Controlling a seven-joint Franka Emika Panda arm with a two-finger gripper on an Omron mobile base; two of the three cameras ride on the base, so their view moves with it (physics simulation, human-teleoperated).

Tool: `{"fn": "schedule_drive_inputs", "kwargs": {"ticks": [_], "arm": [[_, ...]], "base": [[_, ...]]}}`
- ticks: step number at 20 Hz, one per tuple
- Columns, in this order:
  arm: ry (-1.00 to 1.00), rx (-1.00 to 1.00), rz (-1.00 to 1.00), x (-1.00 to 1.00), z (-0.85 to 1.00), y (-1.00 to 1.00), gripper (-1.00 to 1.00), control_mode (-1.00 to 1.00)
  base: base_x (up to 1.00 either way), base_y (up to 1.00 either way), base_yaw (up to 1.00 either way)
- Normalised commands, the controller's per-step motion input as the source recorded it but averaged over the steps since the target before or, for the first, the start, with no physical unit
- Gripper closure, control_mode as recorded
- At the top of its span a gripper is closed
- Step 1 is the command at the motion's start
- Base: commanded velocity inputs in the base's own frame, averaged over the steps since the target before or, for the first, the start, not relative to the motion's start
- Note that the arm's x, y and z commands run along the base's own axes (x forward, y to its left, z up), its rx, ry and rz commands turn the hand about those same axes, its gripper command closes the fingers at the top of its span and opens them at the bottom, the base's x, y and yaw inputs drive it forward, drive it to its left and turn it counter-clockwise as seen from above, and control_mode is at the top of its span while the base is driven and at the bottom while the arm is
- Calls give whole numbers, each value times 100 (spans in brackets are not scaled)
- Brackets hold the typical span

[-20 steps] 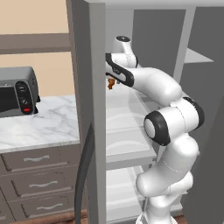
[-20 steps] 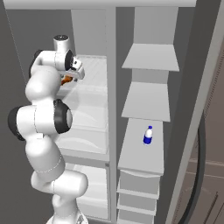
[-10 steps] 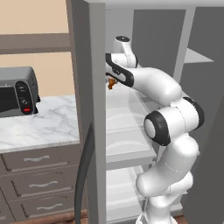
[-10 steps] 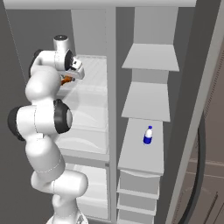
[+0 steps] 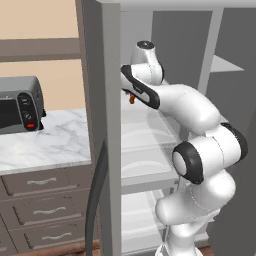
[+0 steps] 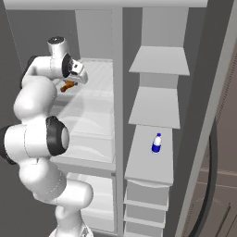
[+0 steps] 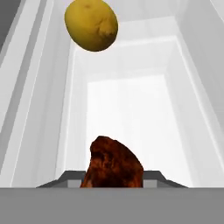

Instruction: There's a chicken drumstick in the fridge that needs to be moved to the freezer for freezing. Pick up the chicken drumstick from the fridge, place it on any shelf in the freezer, and close the fridge and freezer doors when done.

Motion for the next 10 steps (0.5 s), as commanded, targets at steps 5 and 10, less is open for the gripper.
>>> {"fn": "schedule_drive_inputs", "kwargs": {"ticks": [5, 10], "arm": [[-28, 0, 1, -66, 4, -34, 100, -100], [-9, 0, 1, -100, 26, -16, 100, -100]], "base": [[0, 0, 0], [0, 0, 0]]}}
